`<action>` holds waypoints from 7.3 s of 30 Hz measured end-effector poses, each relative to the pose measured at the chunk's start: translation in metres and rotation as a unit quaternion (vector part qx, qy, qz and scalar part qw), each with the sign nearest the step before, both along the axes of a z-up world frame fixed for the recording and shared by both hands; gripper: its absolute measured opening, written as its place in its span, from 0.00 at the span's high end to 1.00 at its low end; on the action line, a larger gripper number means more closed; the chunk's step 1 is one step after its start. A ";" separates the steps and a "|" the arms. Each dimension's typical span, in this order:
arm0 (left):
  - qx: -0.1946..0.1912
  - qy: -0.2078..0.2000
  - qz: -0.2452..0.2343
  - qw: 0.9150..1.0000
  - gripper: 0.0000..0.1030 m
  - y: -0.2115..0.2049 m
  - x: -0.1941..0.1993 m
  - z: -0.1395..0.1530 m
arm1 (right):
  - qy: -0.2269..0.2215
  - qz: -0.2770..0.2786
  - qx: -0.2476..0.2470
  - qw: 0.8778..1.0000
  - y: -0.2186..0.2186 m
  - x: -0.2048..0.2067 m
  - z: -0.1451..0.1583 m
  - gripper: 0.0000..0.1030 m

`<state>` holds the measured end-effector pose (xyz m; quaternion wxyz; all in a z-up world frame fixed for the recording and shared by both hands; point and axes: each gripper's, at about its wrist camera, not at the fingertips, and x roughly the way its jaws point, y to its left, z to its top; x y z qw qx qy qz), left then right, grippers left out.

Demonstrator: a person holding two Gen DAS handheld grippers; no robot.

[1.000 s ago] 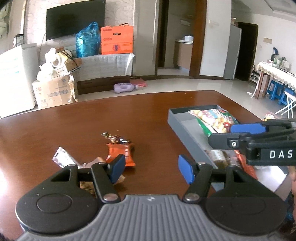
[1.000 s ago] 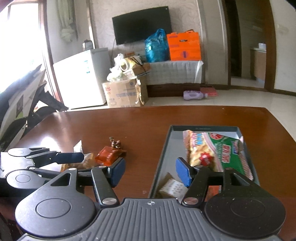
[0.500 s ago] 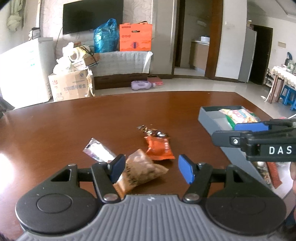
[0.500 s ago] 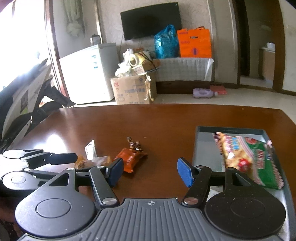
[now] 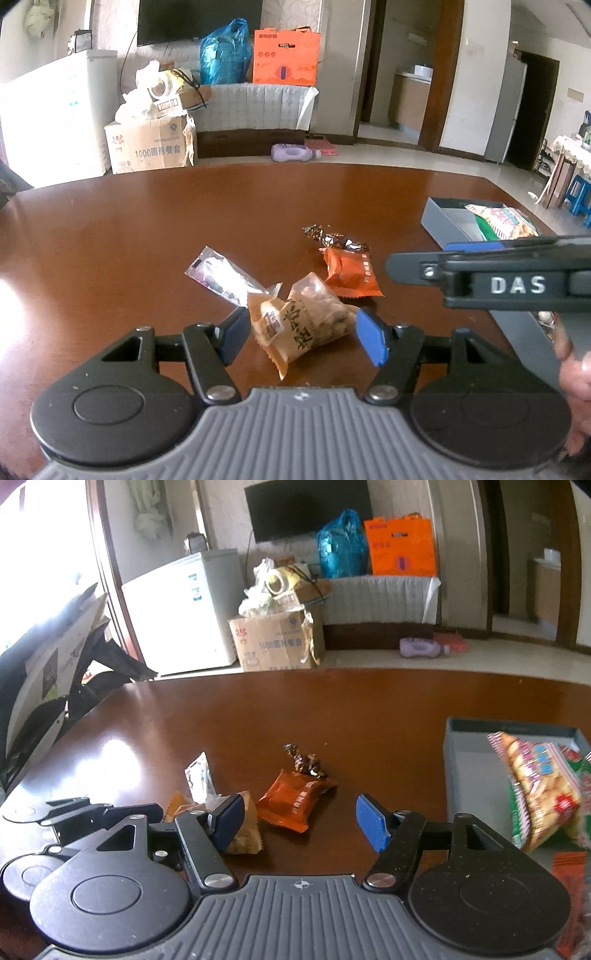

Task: Organize snacks
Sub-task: 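Grasp the paper-wrapped pastry with the left tool while the right tool grasps the orange candy packet, then carry the pastry and orange candy packet over the box with both tools, then lower the pastry and candy packet into the box and open both tools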

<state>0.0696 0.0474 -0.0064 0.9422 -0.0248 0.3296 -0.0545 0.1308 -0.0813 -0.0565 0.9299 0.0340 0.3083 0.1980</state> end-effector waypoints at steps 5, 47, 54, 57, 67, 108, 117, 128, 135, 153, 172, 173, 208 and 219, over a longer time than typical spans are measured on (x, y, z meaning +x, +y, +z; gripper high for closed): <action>-0.007 -0.003 -0.002 1.000 0.38 0.003 0.006 -0.007 | 0.017 -0.002 0.006 1.000 0.010 0.016 -0.009 0.34; -0.049 0.007 -0.042 0.998 0.61 0.004 0.027 -0.029 | 0.024 -0.006 -0.006 1.000 0.033 0.046 -0.027 0.57; -0.046 -0.002 -0.033 0.998 0.63 0.003 0.019 -0.019 | 0.009 -0.002 0.002 1.000 0.024 0.034 -0.018 0.61; -0.045 -0.012 -0.028 0.999 0.63 0.003 0.015 -0.013 | 0.015 -0.003 0.012 1.000 0.018 0.032 -0.015 0.90; -0.038 -0.005 -0.020 0.999 0.64 0.005 0.007 -0.009 | 0.033 -0.011 0.017 0.999 0.012 0.036 -0.017 0.65; -0.057 -0.010 0.016 0.998 0.64 0.059 -0.034 0.004 | 0.013 -0.006 -0.021 1.000 0.066 0.052 -0.030 0.59; -0.057 -0.018 0.006 0.998 0.65 0.058 -0.033 0.011 | -0.002 -0.004 -0.013 1.000 0.050 0.037 -0.016 0.60; -0.052 -0.021 0.003 0.998 0.67 0.053 -0.033 0.017 | -0.020 -0.003 0.001 1.000 0.037 0.021 0.003 0.61; -0.055 -0.024 -0.005 0.998 0.68 0.047 -0.031 0.021 | -0.035 -0.012 0.015 0.999 0.020 0.007 0.015 0.61; -0.064 -0.051 -0.061 0.995 0.68 -0.024 -0.017 0.046 | -0.062 -0.066 0.022 0.996 -0.054 -0.016 0.036 0.61; -0.082 -0.047 -0.161 0.982 0.68 -0.174 0.000 0.048 | -0.056 -0.137 0.013 0.989 -0.156 -0.034 0.029 0.62; -0.083 -0.046 -0.164 0.982 0.68 -0.181 0.001 0.047 | -0.054 -0.140 0.012 0.989 -0.161 -0.034 0.028 0.62; -0.056 -0.016 -0.199 0.978 0.46 -0.229 0.034 0.014 | 0.000 -0.146 -0.005 0.989 -0.189 -0.024 0.007 0.59; -0.056 -0.035 -0.189 0.980 0.35 -0.211 0.031 0.020 | -0.031 -0.152 0.018 0.988 -0.189 -0.029 0.015 0.52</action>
